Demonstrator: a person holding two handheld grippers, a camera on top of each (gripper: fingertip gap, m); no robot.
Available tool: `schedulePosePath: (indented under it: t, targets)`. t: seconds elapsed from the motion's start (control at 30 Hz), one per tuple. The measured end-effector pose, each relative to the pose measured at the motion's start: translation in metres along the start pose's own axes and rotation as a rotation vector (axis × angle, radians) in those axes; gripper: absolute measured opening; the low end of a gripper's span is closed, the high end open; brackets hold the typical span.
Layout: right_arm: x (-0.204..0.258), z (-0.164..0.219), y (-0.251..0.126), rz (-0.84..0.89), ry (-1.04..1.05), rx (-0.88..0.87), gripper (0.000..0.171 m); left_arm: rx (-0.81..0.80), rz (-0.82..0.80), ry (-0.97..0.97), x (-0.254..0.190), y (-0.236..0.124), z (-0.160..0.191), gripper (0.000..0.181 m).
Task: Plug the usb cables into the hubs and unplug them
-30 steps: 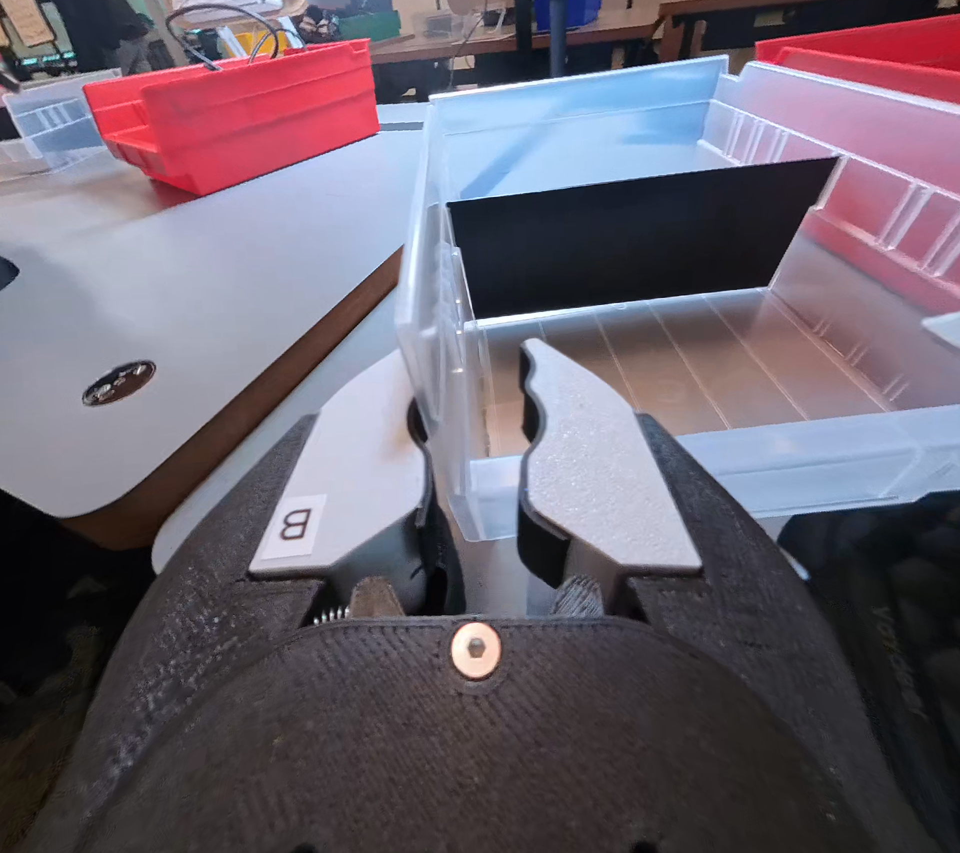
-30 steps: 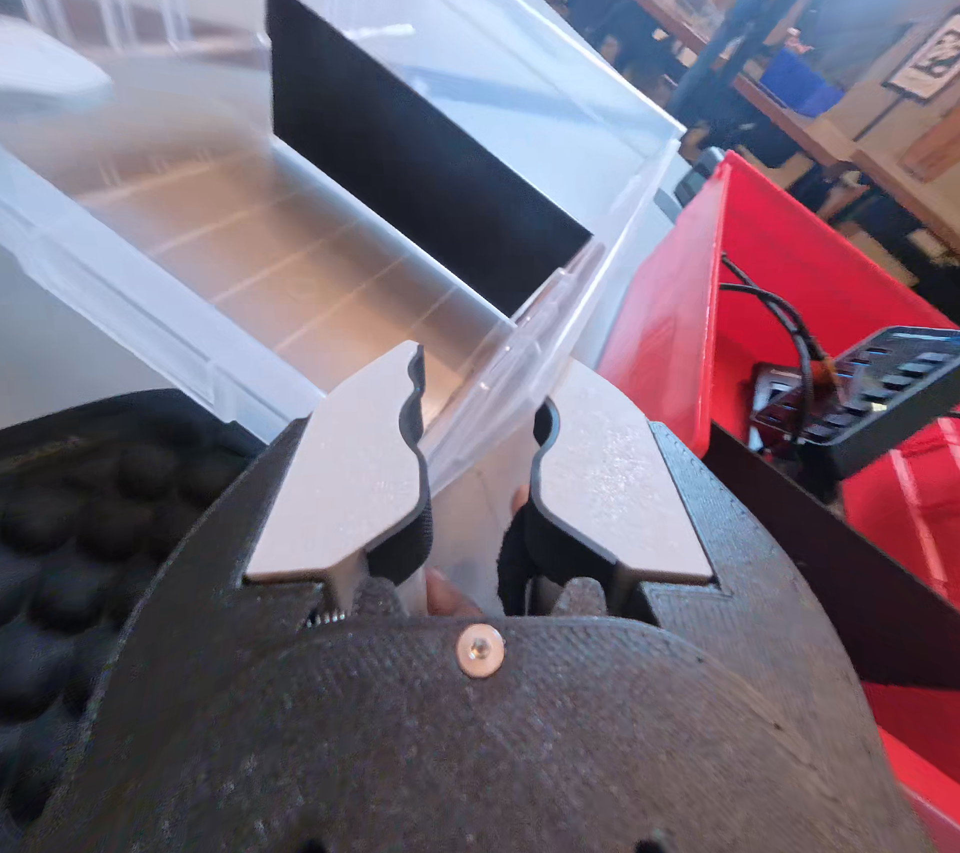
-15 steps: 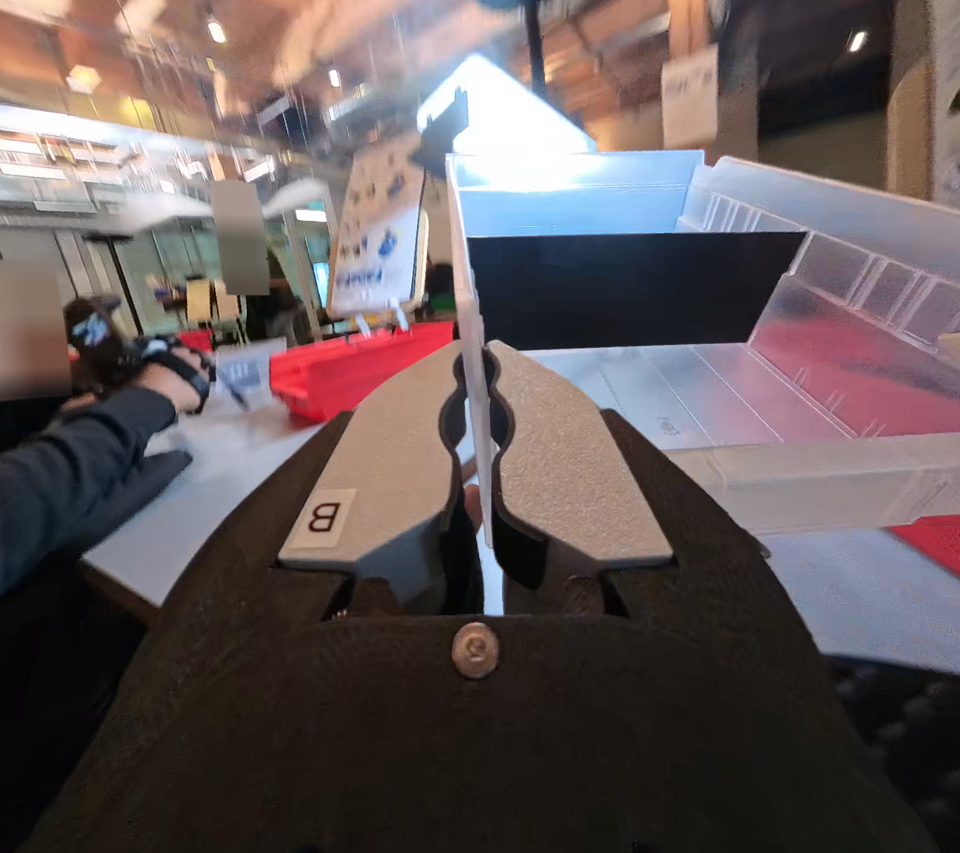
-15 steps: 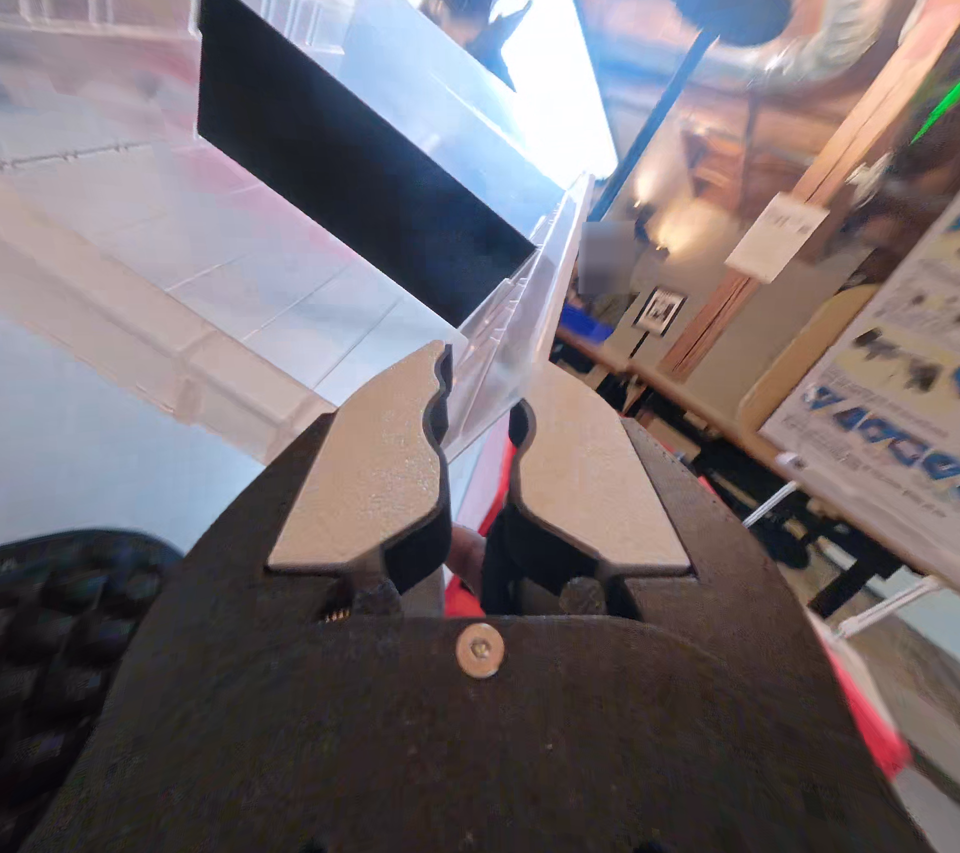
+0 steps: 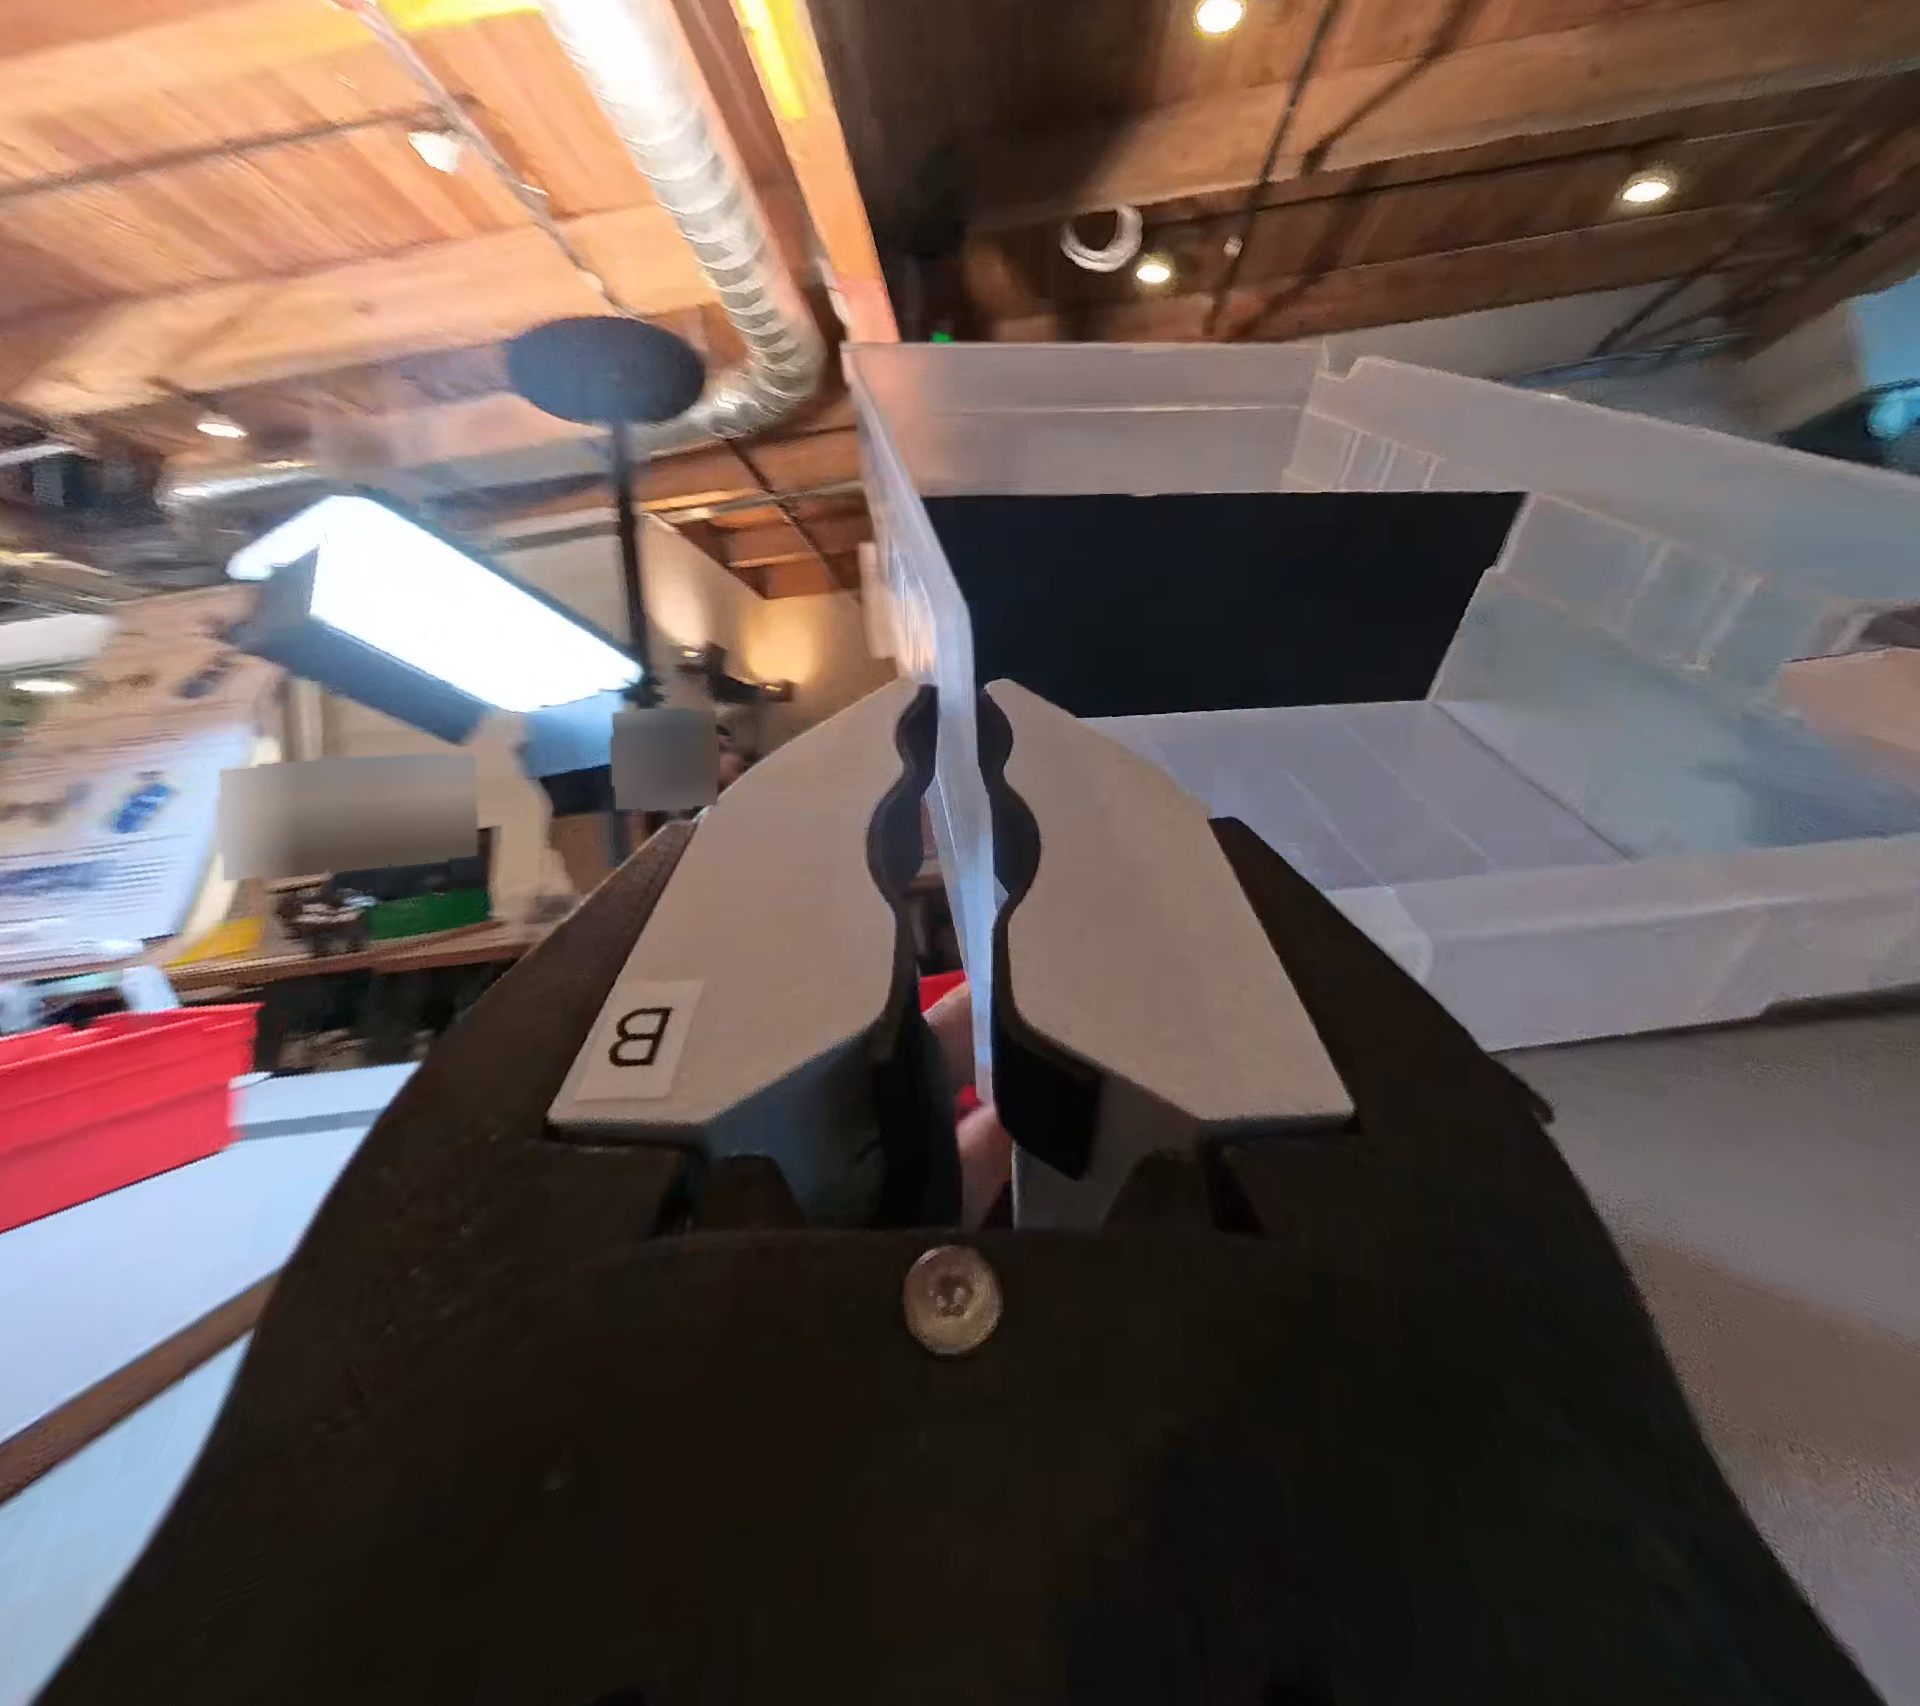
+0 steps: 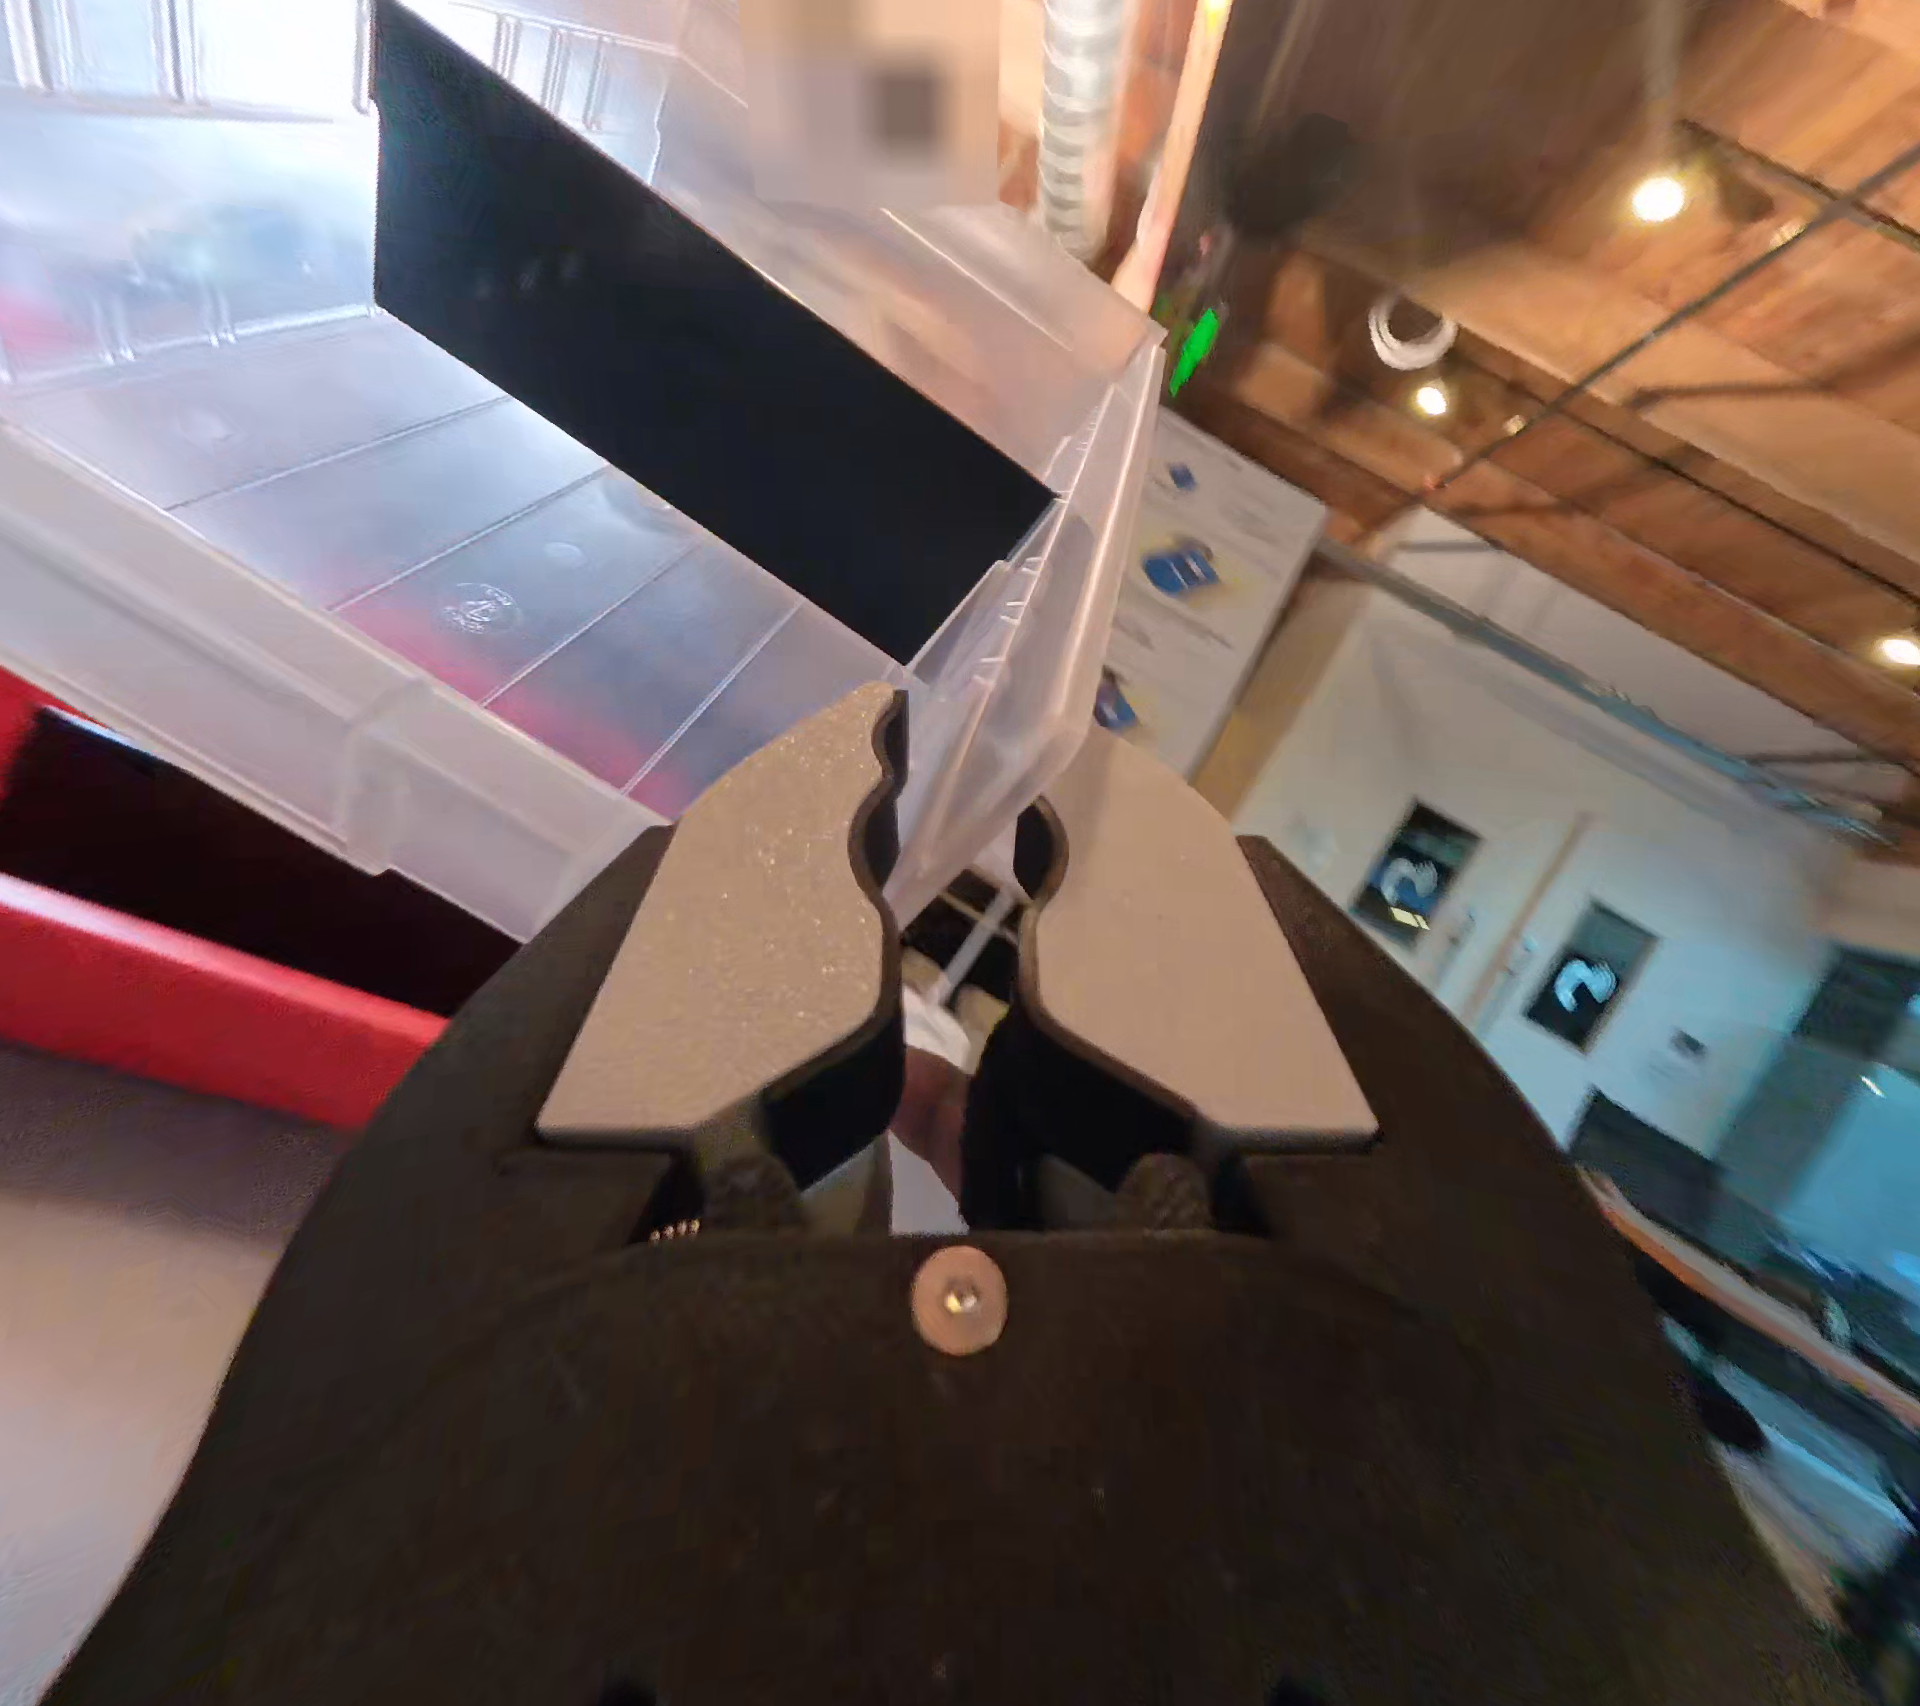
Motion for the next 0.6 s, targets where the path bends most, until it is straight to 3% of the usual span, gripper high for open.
schedulePosePath:
  t: [0.13, 0.3, 0.47, 0.6]
  targets:
    - [-0.06, 0.055, -0.032, 0.071, 0.018, 0.191, 0.018, 0.096, 0.221, -0.065, -0.084, 0.03, 0.026, 0.011]
    - [-0.121, 0.131, -0.068, 0.123, 0.027, 0.516, 0.017, 0.347, 0.438, -0.06, -0.185, 0.058, 0.085, 0.01]
    - [-0.159, 0.185, -0.107, 0.169, -0.027, 0.737, 0.016, 0.509, 0.587, -0.085, -0.263, 0.054, 0.136, 0.011]
    - [-0.173, 0.213, -0.129, 0.165, -0.049, 0.832, 0.016, 0.589, 0.648, -0.034, -0.296, 0.039, 0.158, 0.013]
Point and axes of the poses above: each gripper's, where its closed fingertips meet, y out along the fingers, z out of its underside, x = y × z across the jaws, the point moved 2 cm from there along -y, back along the fingers, and after that the axes turned 7 degrees about -x, right-handed, at the moved point
